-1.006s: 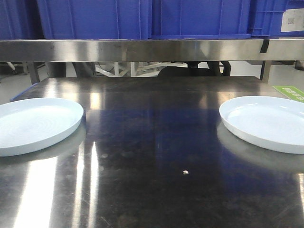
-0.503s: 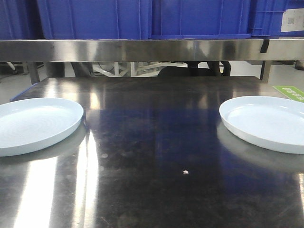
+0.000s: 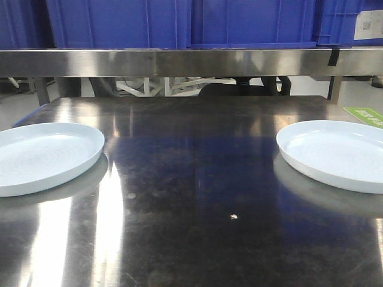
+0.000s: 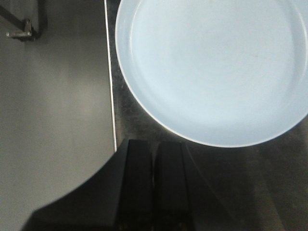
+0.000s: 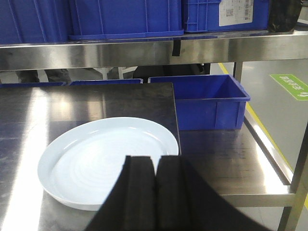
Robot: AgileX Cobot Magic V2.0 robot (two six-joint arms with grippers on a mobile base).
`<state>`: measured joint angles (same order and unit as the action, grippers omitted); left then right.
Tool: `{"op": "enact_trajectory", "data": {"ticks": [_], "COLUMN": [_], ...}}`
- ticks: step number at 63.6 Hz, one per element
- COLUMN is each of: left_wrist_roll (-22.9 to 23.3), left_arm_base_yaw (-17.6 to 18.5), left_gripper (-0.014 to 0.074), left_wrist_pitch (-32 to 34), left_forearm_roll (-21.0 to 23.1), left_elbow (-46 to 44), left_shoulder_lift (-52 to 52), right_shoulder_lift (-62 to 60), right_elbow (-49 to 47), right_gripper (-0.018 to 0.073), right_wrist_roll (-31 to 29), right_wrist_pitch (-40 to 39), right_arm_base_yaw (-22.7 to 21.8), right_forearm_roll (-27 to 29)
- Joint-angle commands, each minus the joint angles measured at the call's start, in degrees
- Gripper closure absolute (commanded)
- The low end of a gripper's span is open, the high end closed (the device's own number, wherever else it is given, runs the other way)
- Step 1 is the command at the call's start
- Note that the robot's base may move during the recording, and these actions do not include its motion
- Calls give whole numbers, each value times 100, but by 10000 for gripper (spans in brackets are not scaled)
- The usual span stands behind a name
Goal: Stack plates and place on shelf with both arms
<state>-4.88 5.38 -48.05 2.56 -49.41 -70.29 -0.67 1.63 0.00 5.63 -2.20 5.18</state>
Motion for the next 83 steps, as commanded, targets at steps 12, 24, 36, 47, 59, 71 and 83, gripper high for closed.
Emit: {"op": "enact_trajectory", "data": {"ticks": [12, 24, 36, 47, 59, 71, 83], "left_wrist_roll": [59, 59, 59, 59, 59, -35, -283], "left_arm_base_yaw": [-432, -437, -478, -615, -747, -760, -760], "left_gripper": [510, 510, 510, 498, 321, 150, 150], "left_wrist_pitch": [-422, -702, -858, -1067, -1112, -1221, -1235], "left_forearm_roll": [-142, -6, 206, 419, 504, 538, 696], "left_elbow": [-1136, -1698, -2247, -2700, -2972, -2972, -2972], "left_shoulder_lift": [-988, -1586, -2189, -2713, -3018, -3227, -3281], "right_shoulder_lift": [-101, -101, -101, -101, -101, -101, -101], "right_elbow": [6, 6, 6, 6, 6, 6, 6], "right_gripper": [510, 510, 510, 510, 510, 510, 510], "right_wrist_roll": [0, 0, 0, 0, 0, 0, 0], "right_wrist_pitch": [-509, -509, -509, -509, -509, -509, -509], "right_arm_base_yaw": [-19, -19, -19, -19, -19, -19, -19], "right_forearm_roll": [-54, -54, -54, -54, -54, -54, -54]}}
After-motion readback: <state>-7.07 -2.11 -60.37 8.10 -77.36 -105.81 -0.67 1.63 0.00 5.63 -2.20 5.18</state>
